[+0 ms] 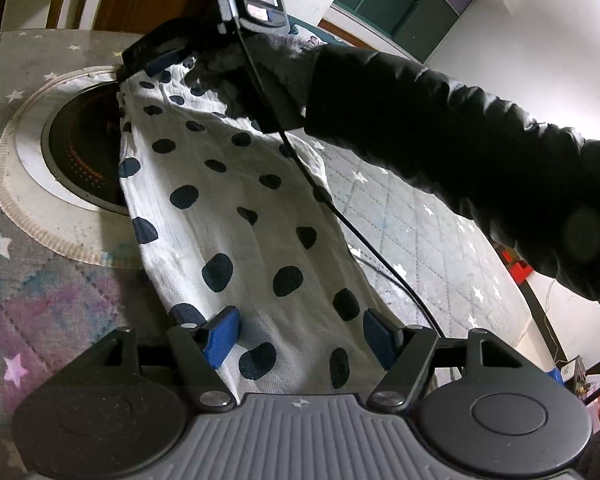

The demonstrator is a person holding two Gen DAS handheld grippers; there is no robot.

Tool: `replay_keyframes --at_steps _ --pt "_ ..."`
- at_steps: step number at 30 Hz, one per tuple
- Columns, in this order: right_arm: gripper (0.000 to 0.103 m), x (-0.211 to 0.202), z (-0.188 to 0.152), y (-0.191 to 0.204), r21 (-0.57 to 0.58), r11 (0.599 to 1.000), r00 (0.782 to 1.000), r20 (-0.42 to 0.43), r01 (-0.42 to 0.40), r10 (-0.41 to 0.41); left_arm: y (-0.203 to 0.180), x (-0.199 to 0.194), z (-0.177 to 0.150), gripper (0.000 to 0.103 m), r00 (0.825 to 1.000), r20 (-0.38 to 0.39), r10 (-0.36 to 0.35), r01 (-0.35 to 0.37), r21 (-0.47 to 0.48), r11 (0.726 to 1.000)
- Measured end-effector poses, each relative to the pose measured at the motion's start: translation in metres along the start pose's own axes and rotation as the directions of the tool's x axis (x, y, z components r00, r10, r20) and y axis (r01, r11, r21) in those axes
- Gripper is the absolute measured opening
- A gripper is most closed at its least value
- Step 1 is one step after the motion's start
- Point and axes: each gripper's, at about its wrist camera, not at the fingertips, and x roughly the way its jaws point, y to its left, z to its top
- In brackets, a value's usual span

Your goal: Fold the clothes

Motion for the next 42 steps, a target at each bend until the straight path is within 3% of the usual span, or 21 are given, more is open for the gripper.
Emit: replay_keyframes --at_steps 5,10,14,22,25,26,27,30,42 --pt "0.048 -0.031 -0.003 -0.022 0.053 0.998 0.998 0.060 -0.014 0.011 -0.001 0.000 0.000 0.073 1.000 -0.004 0.001 -0.001 0.006 1.000" --pt "0.053 -0.054 -0.019 -0.056 0.080 0.995 0.995 0.072 0.064 -0.070 -0.002 0.001 0.001 0.073 1.000 -0.006 0.008 -0.008 0.011 1.000" --pt "0.053 -0.051 -0.028 -0.078 0.126 0.986 0.991 0.063 0.105 -0.114 -0.005 0.001 0.002 0.074 1.000 -0.009 0.018 -0.018 0.013 1.000" --pt "0.054 -0.030 -0.037 -0.096 0.185 0.981 0.995 0.079 0.049 -0.064 -0.007 -0.003 0.008 0.074 0.999 -0.006 0.045 -0.045 0.006 0.999" --pt "0.049 -0.029 -0.038 -0.096 0.169 0.985 0.995 0.090 0.034 -0.050 -0.006 -0.006 0.010 0.075 0.998 -0.002 0.056 -0.056 -0.001 0.998" --pt "0.044 -0.029 -0.038 -0.094 0.161 0.986 0.995 0.091 0.036 -0.051 -0.006 -0.007 0.010 0.075 0.998 -0.001 0.061 -0.061 0.000 0.998" --pt "0.031 -0.030 -0.038 -0.093 0.160 0.987 0.995 0.092 0.029 -0.044 -0.006 -0.008 0.010 0.075 0.998 0.001 0.066 -0.066 -0.001 0.998" --pt "0.018 -0.033 -0.038 -0.093 0.177 0.984 0.995 0.092 0.015 -0.031 -0.005 -0.012 0.010 0.075 0.997 0.008 0.080 -0.080 -0.005 0.997" --pt "0.012 -0.100 -0.034 -0.065 0.145 0.988 0.974 0.225 -0.042 0.008 0.001 -0.031 -0.001 0.081 0.980 0.018 0.197 -0.197 -0.032 0.980"
